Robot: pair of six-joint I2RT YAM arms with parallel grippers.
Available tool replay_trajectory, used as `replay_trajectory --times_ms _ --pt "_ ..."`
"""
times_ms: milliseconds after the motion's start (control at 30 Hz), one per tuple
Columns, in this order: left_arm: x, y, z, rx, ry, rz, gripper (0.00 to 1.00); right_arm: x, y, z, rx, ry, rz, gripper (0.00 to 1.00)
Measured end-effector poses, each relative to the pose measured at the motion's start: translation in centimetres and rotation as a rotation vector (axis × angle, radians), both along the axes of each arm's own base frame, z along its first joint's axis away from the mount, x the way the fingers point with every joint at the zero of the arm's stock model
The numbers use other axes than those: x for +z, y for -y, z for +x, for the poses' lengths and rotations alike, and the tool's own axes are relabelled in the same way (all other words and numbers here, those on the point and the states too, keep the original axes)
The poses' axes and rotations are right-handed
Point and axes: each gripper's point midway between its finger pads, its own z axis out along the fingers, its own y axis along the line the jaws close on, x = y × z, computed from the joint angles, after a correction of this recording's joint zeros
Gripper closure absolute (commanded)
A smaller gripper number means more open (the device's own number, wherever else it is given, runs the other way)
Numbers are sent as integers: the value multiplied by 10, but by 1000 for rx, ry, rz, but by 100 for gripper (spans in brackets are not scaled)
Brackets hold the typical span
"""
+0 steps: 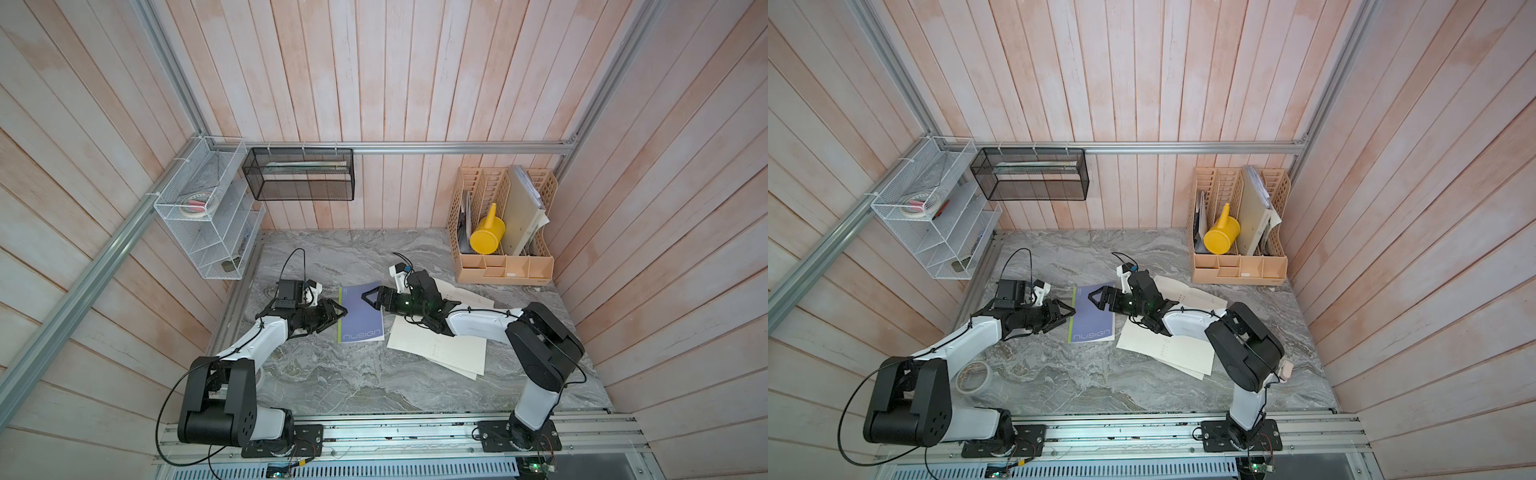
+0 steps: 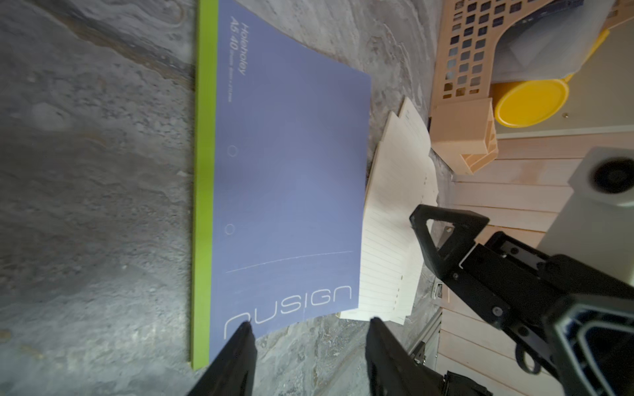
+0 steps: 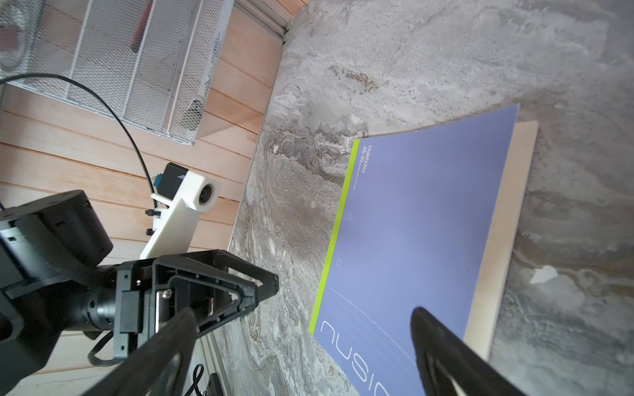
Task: Close the notebook
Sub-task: Close the notebook at the center of the board, then pick up the notebook from the center of the board.
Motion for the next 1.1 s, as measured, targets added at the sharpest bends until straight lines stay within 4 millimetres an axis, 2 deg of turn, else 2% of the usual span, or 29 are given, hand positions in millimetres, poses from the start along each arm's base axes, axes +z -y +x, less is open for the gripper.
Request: replay_trajectory --times_ms 167,267,733,1100 --pt "-15 -8 1 26 -52 7 45 -33 -2 -3 12 -65 -33 2" --pt "-20 -8 0 26 -70 7 45 -44 -3 -4 17 -86 -44 2" --pt "-36 -10 3 33 -106 8 45 -67 1 -8 20 -130 -94 2" --pt "-54 -12 12 42 -145 4 45 -68 2 -8 20 -135 -99 2"
